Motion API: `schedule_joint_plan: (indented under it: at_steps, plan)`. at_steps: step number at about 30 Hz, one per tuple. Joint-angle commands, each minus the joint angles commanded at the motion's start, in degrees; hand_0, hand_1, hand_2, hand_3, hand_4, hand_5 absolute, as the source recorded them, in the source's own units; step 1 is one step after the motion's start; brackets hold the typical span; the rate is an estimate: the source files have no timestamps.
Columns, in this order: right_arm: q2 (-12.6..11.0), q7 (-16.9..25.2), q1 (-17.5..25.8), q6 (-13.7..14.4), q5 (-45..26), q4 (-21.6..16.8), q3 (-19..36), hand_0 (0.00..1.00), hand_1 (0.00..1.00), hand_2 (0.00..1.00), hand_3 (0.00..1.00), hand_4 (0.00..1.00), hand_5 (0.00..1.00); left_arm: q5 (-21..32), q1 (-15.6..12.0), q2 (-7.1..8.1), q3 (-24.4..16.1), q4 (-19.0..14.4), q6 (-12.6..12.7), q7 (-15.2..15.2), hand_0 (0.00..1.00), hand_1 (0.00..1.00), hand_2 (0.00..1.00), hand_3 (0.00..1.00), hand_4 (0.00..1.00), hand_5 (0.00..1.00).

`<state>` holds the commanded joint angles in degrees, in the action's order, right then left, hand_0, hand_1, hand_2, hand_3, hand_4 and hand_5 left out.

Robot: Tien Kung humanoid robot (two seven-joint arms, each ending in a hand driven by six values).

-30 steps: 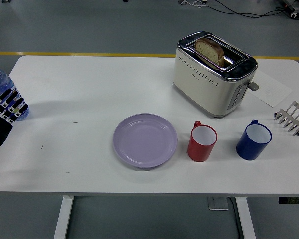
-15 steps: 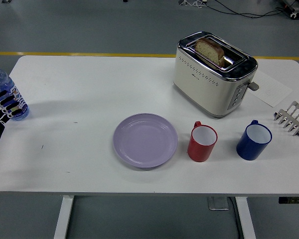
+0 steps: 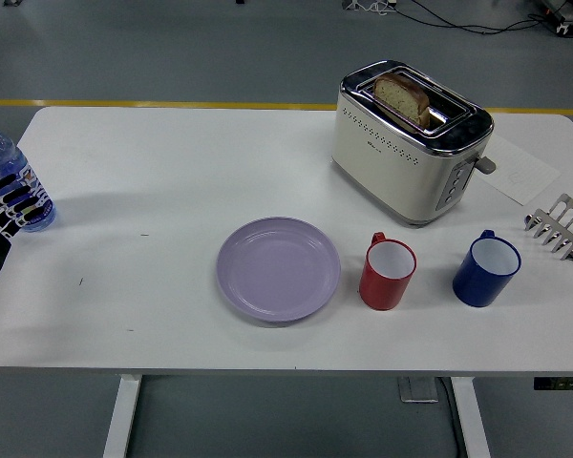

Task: Push plate across desktop

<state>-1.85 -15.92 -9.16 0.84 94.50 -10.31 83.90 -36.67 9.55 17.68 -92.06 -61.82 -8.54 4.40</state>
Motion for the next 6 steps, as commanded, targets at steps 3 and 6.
schedule_joint_plan:
  at_steps: [3, 6]
  plan:
    - [0.0, 0.0, -0.03, -0.01, -0.04, 0.0, -0.02, 0.64, 0.625, 0.659, 0.588, 0.387, 0.178, -0.16, -0.08, -0.05, -0.16, -0.11, -0.02, -0.02, 0.569, 0.602, 0.608, 0.628, 0.535, 0.998]
    - [-0.01, 0.0, -0.04, -0.04, -0.03, 0.0, -0.03, 0.64, 0.625, 0.659, 0.588, 0.387, 0.178, -0.19, -0.16, -0.06, -0.24, -0.13, -0.13, -0.17, 0.569, 0.602, 0.608, 0.628, 0.535, 0.998]
